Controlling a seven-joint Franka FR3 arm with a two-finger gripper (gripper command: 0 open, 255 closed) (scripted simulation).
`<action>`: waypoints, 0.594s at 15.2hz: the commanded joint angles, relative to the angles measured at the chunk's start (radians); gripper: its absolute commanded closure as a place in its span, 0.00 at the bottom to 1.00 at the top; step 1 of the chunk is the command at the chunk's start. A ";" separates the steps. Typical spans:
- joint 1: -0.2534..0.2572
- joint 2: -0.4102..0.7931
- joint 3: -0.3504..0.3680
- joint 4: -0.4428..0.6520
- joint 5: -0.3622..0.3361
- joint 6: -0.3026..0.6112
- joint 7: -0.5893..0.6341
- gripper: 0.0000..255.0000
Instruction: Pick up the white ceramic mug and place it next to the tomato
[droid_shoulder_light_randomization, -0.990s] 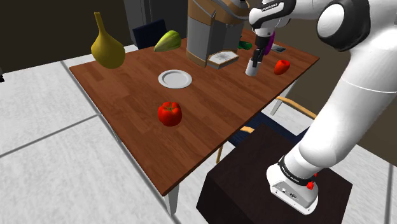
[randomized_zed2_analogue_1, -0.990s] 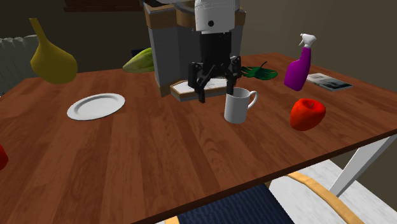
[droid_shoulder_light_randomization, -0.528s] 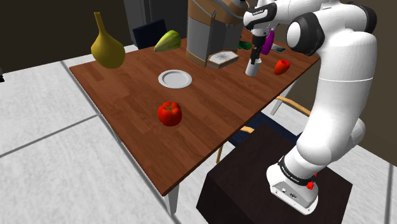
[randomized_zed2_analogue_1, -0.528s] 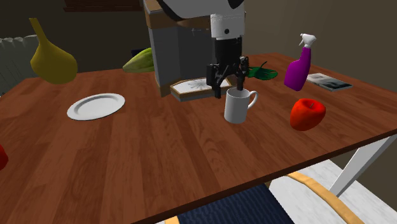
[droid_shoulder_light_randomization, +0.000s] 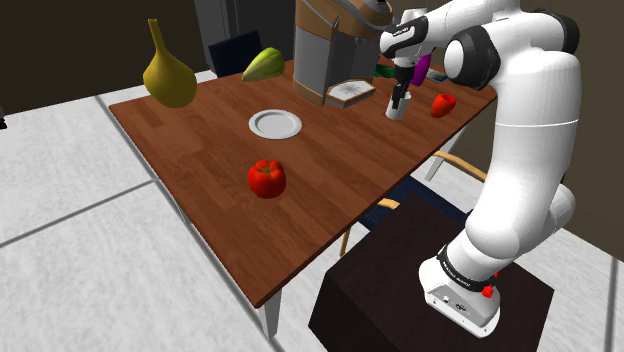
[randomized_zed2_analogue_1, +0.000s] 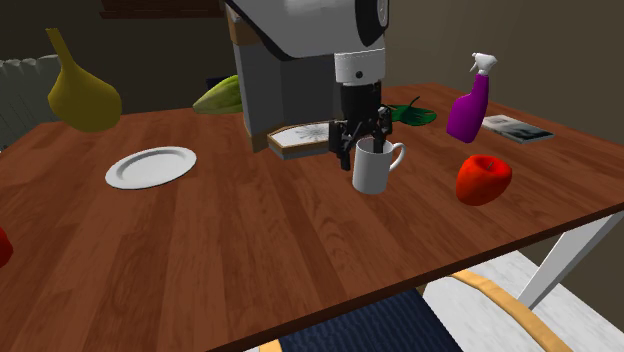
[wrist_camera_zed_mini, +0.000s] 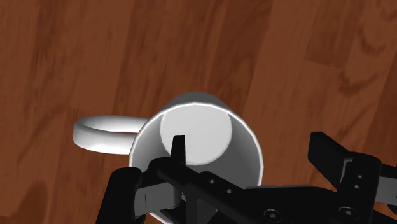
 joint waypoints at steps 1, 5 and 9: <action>-0.001 0.002 0.000 -0.005 0.001 0.008 -0.001 0.00; -0.001 0.002 0.001 -0.005 0.001 0.008 -0.001 0.00; -0.001 0.002 0.001 -0.005 0.001 0.008 -0.001 1.00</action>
